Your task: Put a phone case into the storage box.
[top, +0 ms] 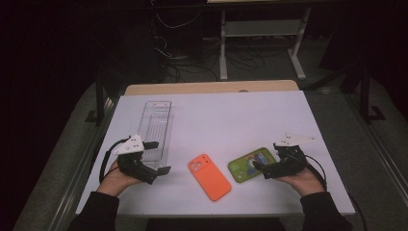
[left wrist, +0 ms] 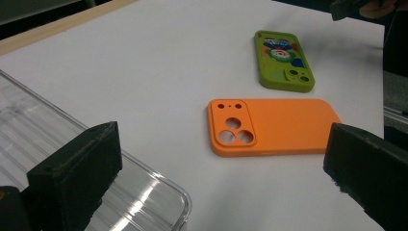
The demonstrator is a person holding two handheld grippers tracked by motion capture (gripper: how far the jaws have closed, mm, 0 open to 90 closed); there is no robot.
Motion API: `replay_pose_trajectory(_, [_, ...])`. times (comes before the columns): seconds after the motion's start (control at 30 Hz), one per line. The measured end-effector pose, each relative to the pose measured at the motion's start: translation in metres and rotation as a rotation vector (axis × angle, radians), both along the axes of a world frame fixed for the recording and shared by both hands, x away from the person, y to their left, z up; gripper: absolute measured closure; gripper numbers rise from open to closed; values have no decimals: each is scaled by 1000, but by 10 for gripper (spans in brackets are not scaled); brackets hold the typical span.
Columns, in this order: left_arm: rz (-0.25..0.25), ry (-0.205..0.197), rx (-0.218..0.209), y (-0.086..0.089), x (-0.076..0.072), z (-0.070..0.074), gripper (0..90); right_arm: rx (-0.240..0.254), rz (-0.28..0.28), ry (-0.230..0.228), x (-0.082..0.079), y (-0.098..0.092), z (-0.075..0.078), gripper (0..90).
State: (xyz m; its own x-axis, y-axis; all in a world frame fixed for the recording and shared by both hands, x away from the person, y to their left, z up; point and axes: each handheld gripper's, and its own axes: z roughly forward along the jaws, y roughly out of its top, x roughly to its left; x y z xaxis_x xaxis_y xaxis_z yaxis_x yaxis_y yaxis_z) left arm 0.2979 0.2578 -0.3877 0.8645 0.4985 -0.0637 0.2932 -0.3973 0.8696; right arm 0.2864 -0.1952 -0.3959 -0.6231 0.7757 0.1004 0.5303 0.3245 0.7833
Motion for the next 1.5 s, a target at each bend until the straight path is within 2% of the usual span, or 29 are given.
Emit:
replay_pose_trajectory(0.1, [-1, 0, -11, -1, -1, 1, 0, 4, -3, -5, 1, 2, 2, 0])
replay_pose_trajectory(0.4, [1, -4, -1, -1, -1, 2, 0, 5, 5, -8, 3, 11, 7, 0])
replay_pose_trajectory(0.7, [4, -2, -2, 0, -2, 2, 0, -7, 40, -10, 7, 32, 10, 0])
replay_pose_trajectory(1.5, [1, -1, -4, 0, -2, 2, 0, -30, 87, 58, 13, 77, 8, 0])
